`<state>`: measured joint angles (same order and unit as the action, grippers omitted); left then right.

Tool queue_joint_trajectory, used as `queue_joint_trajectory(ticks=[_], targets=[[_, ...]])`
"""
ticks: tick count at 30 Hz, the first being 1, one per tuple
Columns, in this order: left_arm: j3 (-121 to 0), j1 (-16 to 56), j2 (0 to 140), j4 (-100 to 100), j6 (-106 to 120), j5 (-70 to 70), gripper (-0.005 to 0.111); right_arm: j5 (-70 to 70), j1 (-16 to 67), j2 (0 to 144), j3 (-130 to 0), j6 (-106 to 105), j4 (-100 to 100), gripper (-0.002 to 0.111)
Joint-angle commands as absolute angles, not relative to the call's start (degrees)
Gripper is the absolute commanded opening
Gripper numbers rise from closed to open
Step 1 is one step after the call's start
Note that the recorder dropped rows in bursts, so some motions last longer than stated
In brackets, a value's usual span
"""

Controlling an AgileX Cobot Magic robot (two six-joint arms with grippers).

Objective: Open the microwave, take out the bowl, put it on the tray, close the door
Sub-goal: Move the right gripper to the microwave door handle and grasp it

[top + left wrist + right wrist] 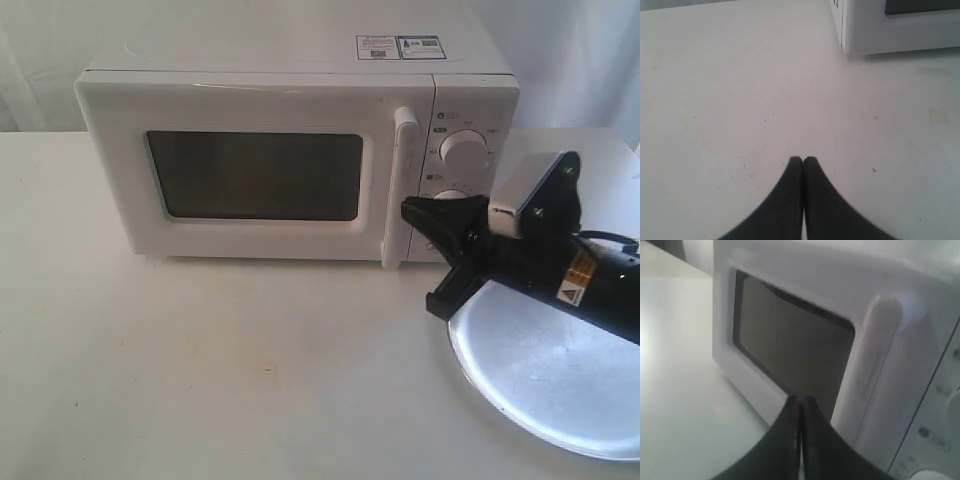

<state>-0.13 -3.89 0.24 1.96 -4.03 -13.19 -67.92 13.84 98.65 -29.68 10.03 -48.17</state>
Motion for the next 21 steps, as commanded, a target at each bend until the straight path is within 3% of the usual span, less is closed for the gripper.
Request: queue_joint_trajectory(ticks=[1, 9, 11, 15, 16, 21], targets=[[0.0, -3.9, 0.0, 2.0, -4.0, -13.2, 0.000, -70.0, 13.6, 107.2, -33.4, 7.6, -48.8, 0.000], [0.0, -3.9, 0.0, 2.0, -4.0, -13.2, 0.000, -70.0, 13.6, 109.5, -35.6, 5.5, -46.3, 0.001], [0.0, -3.9, 0.0, 2.0, -4.0, -13.2, 0.000, -70.0, 13.6, 109.2, -35.5, 5.1, -45.7, 0.011], [0.0, -3.9, 0.0, 2.0, -4.0, -13.2, 0.000, -70.0, 13.6, 109.2, -35.5, 4.8, -46.1, 0.059], [0.0, -3.9, 0.0, 2.0, -4.0, -13.2, 0.000, -70.0, 13.6, 109.2, -35.5, 4.8, -46.1, 0.065], [0.0, -3.9, 0.0, 2.0, -4.0, -13.2, 0.000, -70.0, 13.9, 109.2, -36.2, 4.8, -45.0, 0.062]])
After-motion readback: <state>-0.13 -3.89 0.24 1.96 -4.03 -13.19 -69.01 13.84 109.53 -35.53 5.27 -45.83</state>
